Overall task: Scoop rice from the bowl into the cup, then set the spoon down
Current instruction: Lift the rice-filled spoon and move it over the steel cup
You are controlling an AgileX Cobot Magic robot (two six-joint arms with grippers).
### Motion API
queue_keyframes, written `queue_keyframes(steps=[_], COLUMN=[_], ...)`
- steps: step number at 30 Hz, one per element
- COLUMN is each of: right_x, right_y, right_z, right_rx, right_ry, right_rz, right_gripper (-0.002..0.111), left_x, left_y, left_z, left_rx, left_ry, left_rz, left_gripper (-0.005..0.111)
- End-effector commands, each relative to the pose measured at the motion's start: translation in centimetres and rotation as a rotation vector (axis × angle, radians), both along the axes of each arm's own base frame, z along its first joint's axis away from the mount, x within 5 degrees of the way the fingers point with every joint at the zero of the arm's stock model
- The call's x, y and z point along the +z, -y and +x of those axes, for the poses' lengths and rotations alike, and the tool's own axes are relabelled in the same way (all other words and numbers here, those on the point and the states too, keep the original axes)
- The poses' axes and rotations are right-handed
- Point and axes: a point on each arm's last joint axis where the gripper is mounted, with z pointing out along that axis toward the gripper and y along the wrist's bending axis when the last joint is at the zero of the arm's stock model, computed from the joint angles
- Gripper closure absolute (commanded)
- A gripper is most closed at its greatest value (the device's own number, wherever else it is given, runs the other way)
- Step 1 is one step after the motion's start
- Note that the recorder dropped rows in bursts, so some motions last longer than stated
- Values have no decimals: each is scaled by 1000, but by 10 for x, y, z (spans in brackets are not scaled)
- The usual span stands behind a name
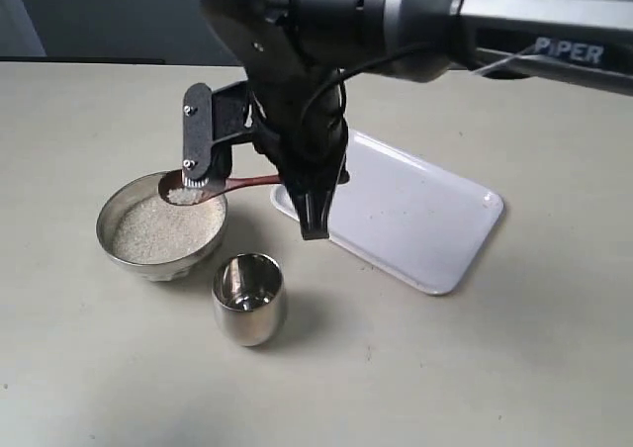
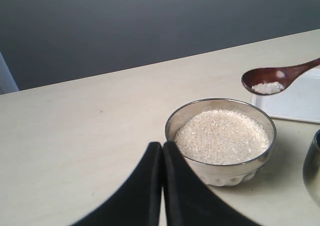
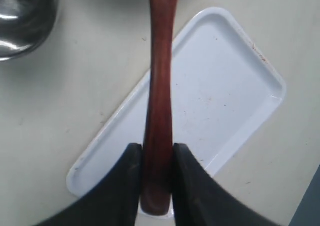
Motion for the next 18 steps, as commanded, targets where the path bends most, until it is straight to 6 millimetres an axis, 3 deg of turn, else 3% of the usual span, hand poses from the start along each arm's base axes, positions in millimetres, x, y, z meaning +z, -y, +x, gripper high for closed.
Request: queue_keyframes(steps=[1,4,8,18], right_x=[31,44,46,10], right_y=[9,14,22,55], right_z=[-8,-15,-25,-42], right_rx=[-20,-48,-57,-66], right_ry=[2,-24,-74,-132], right_rz=[81,142,165,10], right_gripper=[109,109,109,109], left_x=[2,2,2,2], left_y=[0,0,0,0], left_z=[0,0,0,0], left_rx=[-1,-1,-1,-1], left_ry=[16,16,16,16], left_rz=[-13,-13,-13,-13], left_gripper=[106,106,106,106])
